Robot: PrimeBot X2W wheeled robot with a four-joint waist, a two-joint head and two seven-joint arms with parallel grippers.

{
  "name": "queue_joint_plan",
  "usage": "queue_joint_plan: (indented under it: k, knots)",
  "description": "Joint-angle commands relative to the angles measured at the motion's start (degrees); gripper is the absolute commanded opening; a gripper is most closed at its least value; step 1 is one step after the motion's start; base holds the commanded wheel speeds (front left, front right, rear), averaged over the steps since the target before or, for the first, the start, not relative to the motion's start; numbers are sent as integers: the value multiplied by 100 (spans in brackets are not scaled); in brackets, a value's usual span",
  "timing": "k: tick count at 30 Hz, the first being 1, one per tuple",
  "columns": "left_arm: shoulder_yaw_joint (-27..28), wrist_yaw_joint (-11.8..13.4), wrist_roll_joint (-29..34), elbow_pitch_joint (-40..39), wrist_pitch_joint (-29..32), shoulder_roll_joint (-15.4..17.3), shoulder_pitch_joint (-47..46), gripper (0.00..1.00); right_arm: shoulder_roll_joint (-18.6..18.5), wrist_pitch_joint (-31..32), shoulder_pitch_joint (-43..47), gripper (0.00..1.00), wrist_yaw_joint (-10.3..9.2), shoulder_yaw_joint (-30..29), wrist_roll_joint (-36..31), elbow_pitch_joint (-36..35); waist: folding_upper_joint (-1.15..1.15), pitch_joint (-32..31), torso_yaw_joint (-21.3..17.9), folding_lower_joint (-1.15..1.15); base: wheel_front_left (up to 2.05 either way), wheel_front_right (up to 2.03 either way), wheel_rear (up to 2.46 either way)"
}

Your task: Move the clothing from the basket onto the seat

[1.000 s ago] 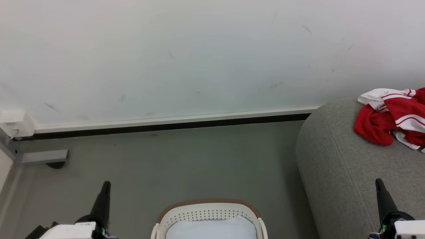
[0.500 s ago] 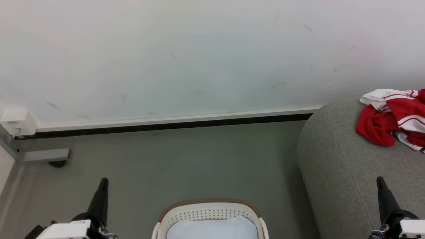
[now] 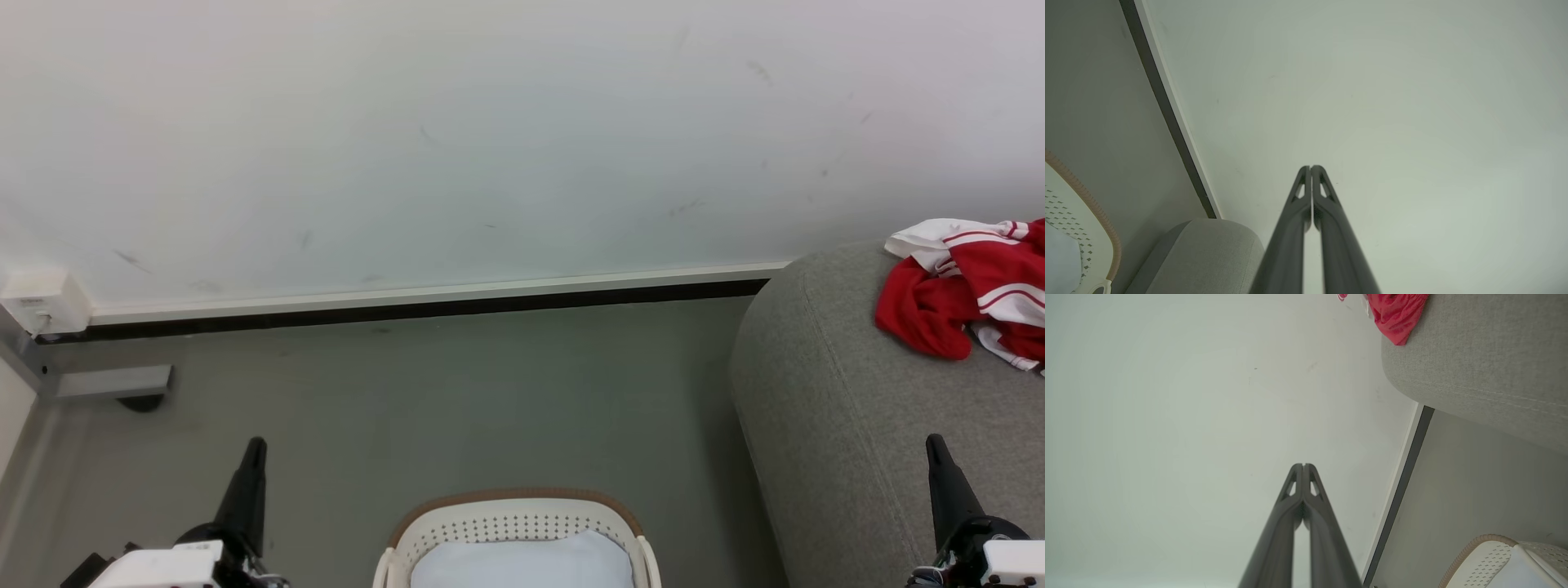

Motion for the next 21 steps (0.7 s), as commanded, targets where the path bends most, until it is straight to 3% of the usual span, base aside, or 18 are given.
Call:
queue_joint_plan:
  k: [1,21]
  knots:
    - [15,-29,-76,-13,23,37,-55,0,-42,20,-71,0,-12,-21,3,-32,0,0,0,0,0,0,0]
    - [14,-30,-77,-14,22,38,-55,0,-42,20,-70,0,-12,-22,4,-32,0,0,0,0,0,0,0]
